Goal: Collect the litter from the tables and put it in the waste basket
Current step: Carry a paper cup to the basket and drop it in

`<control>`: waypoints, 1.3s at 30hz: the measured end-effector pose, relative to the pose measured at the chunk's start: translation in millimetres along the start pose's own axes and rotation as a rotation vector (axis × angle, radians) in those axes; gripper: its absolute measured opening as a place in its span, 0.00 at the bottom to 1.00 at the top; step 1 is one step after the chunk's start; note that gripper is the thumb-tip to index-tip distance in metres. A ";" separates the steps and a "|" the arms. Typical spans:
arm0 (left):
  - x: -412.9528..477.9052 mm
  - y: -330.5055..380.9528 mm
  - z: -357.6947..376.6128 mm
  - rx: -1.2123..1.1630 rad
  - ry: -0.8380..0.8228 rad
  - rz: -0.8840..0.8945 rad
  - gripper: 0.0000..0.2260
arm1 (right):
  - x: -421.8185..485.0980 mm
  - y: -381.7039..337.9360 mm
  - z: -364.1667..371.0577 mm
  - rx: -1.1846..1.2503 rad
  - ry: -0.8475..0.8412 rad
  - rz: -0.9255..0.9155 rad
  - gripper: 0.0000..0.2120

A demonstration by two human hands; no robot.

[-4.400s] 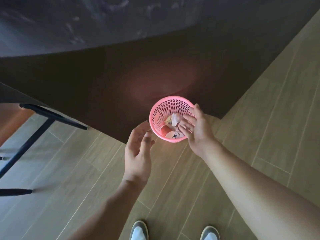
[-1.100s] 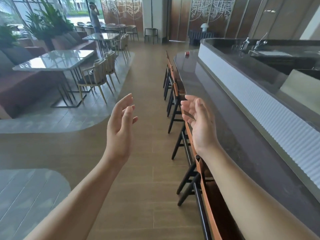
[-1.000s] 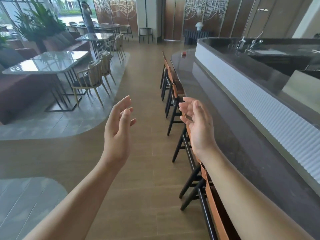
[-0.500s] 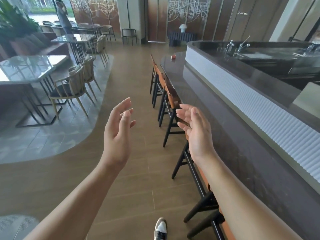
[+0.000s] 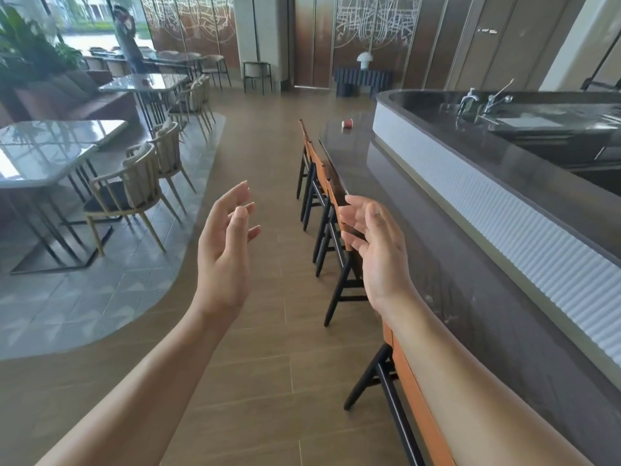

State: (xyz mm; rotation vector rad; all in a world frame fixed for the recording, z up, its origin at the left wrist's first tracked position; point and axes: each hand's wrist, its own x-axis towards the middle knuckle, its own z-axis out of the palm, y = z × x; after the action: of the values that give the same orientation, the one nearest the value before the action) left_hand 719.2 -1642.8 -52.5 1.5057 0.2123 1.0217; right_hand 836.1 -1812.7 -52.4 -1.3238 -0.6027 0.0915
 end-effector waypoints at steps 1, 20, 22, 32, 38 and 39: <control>14.7 -9.3 2.3 -0.005 0.002 -0.005 0.23 | 15.5 7.1 2.7 0.002 -0.007 0.003 0.16; 373.5 -208.8 11.5 -0.038 -0.060 0.005 0.24 | 363.3 169.4 114.0 -0.044 0.075 0.031 0.17; 413.1 -224.6 9.3 -0.038 -0.083 0.011 0.24 | 398.3 181.5 127.8 -0.038 0.090 0.030 0.17; 567.9 -317.5 39.5 -0.048 -0.130 -0.028 0.23 | 551.4 257.5 152.4 -0.056 0.109 0.064 0.15; 654.4 -388.4 83.8 -0.034 -0.138 -0.037 0.20 | 655.9 318.5 140.8 -0.041 0.125 0.085 0.16; 671.6 -401.2 93.4 -0.032 -0.137 -0.039 0.20 | 676.7 328.4 137.3 -0.034 0.122 0.087 0.18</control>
State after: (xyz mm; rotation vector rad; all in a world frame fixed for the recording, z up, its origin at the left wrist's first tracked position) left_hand 1349.0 -1170.3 -79.1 1.5303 0.1275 0.8834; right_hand 1433.4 -1337.3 -96.5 -1.3787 -0.4450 0.0716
